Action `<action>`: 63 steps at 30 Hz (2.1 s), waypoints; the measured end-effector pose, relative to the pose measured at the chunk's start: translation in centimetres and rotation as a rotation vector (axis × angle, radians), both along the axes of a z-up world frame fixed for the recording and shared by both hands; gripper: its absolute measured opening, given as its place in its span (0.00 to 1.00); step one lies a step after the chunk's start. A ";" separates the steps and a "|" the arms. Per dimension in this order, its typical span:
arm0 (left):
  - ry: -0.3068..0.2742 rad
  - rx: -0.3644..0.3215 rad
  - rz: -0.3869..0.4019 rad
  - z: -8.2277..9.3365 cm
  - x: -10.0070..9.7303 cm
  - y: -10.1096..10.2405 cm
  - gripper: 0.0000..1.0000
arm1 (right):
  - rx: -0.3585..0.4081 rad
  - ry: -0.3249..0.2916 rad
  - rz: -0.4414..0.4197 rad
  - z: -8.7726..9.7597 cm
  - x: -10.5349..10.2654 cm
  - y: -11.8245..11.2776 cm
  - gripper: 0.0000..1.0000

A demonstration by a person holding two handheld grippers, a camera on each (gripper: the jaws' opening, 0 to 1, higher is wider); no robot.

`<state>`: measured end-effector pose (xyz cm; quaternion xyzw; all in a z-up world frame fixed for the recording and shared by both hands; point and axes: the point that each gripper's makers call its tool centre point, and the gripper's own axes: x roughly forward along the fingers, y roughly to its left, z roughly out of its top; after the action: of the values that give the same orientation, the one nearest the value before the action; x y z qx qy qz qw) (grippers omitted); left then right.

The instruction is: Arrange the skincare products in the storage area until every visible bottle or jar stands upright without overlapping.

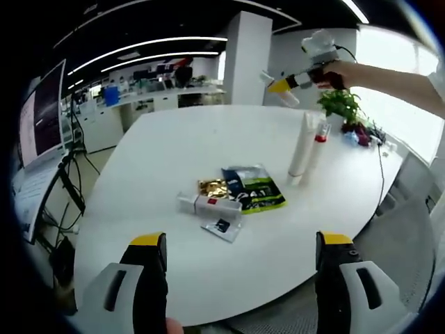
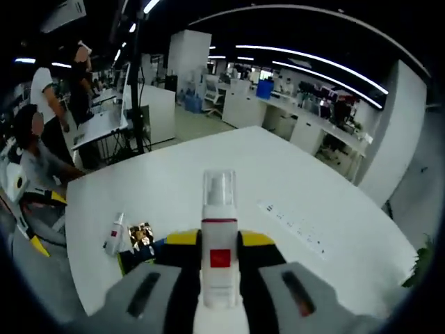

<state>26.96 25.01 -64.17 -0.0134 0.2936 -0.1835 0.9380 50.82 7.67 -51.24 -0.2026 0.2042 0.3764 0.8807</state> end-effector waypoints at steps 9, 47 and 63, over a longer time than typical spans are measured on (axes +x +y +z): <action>0.017 -0.033 -0.022 -0.1 -0.3 -0.5 0.86 | 0.143 -0.165 -0.053 4.3 -3.1 0.4 0.19; -0.006 -0.136 -0.326 3.7 -0.7 -7.1 0.89 | 0.349 -0.016 -0.388 -6.0 -18.4 -3.1 0.19; -0.022 -0.307 -0.523 8.1 -1.0 -13.8 0.75 | 0.328 0.012 -0.222 -6.5 -22.5 0.5 0.19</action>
<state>25.99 11.20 -56.07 -0.0772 0.2459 -0.4611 0.8491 28.33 8.17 -57.76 -0.0303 0.1662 0.3066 0.9367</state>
